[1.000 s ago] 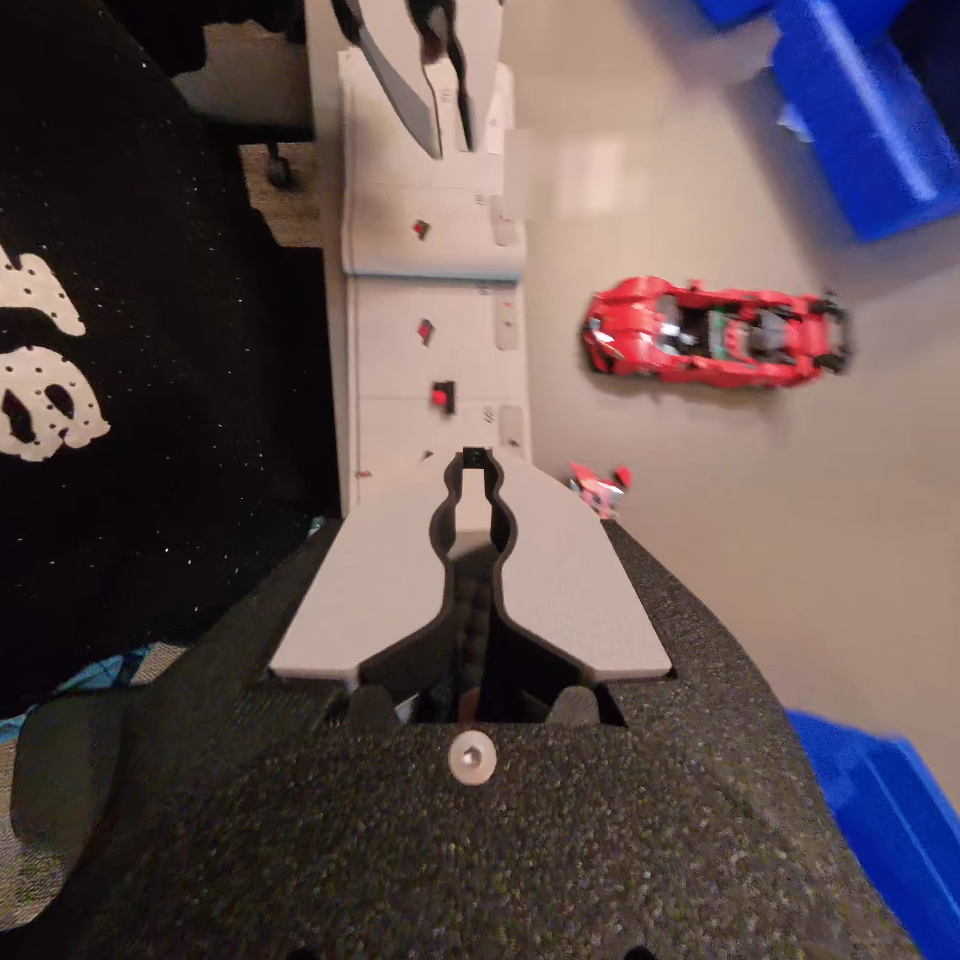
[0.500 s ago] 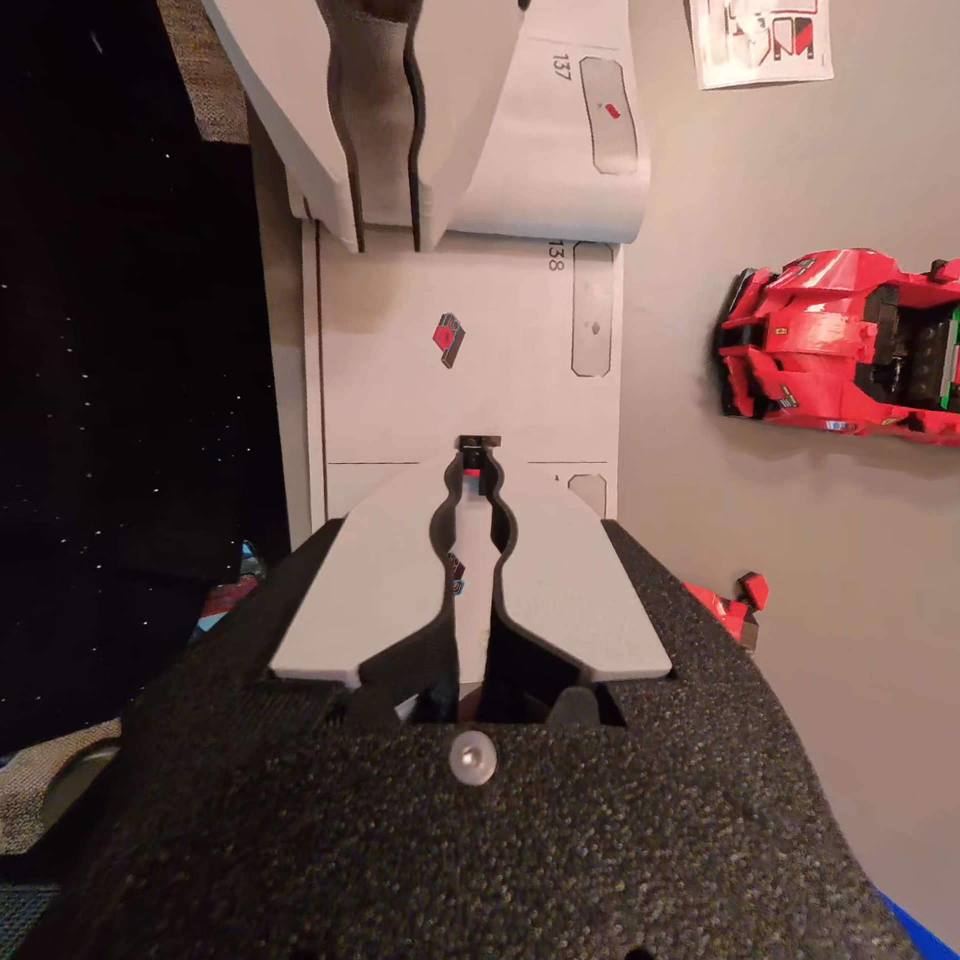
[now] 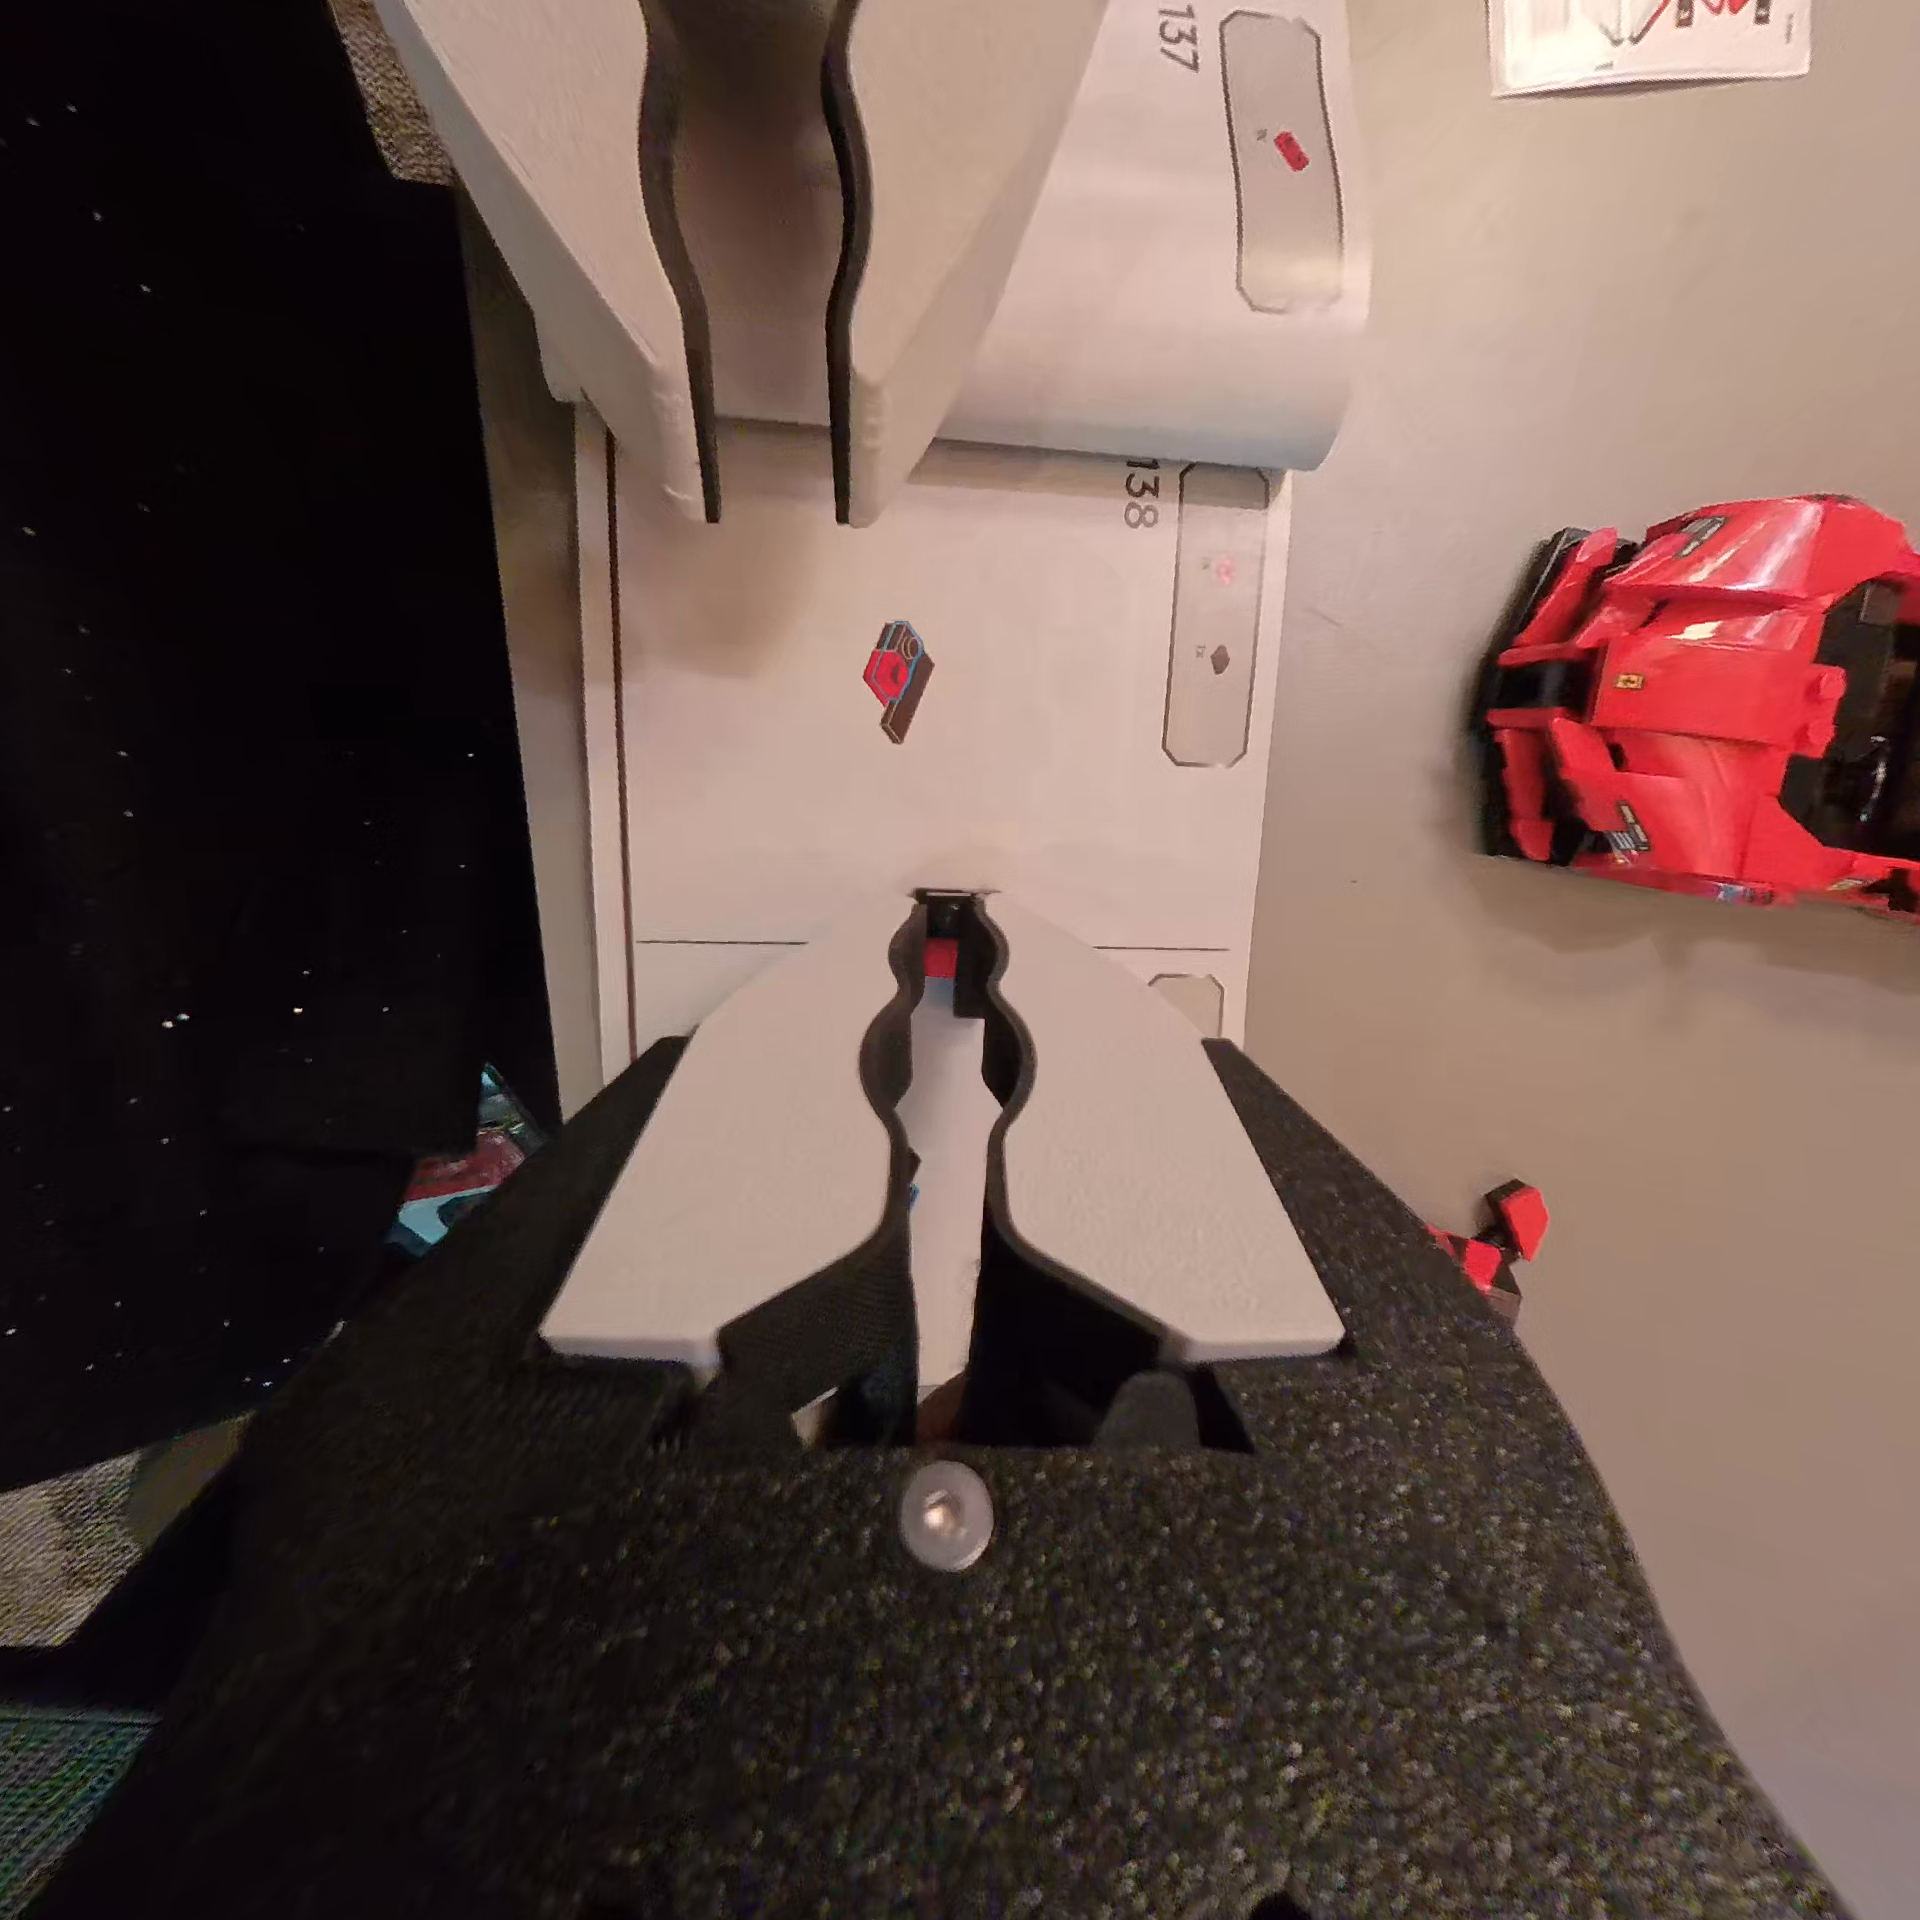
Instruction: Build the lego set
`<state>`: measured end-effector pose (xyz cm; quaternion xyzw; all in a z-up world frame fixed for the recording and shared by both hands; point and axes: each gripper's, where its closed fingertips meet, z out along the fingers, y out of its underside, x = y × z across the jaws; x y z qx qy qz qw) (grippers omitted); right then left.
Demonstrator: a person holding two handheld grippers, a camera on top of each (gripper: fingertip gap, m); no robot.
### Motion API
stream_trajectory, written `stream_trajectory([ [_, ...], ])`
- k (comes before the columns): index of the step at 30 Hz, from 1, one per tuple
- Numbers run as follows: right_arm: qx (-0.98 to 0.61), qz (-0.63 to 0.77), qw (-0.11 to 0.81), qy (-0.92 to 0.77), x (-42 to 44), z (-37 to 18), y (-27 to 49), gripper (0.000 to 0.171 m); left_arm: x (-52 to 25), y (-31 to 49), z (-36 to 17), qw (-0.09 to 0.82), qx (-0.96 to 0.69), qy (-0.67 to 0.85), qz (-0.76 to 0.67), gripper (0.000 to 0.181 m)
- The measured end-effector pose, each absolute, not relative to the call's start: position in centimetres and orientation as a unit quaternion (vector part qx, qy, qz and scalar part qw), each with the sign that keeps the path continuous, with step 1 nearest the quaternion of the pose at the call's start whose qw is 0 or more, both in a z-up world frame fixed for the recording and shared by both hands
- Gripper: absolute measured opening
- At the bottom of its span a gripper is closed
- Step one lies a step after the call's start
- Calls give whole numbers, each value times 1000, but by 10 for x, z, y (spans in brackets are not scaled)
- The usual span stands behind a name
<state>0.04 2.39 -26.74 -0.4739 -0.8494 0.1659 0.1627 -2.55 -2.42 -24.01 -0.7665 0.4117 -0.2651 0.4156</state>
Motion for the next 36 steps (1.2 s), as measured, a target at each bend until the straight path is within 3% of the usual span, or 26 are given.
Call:
stream_trajectory([
  [36,-479,144,152,-852,0,-270,24,10,-27,-26,-240,413,-765,409,-278,16],
])
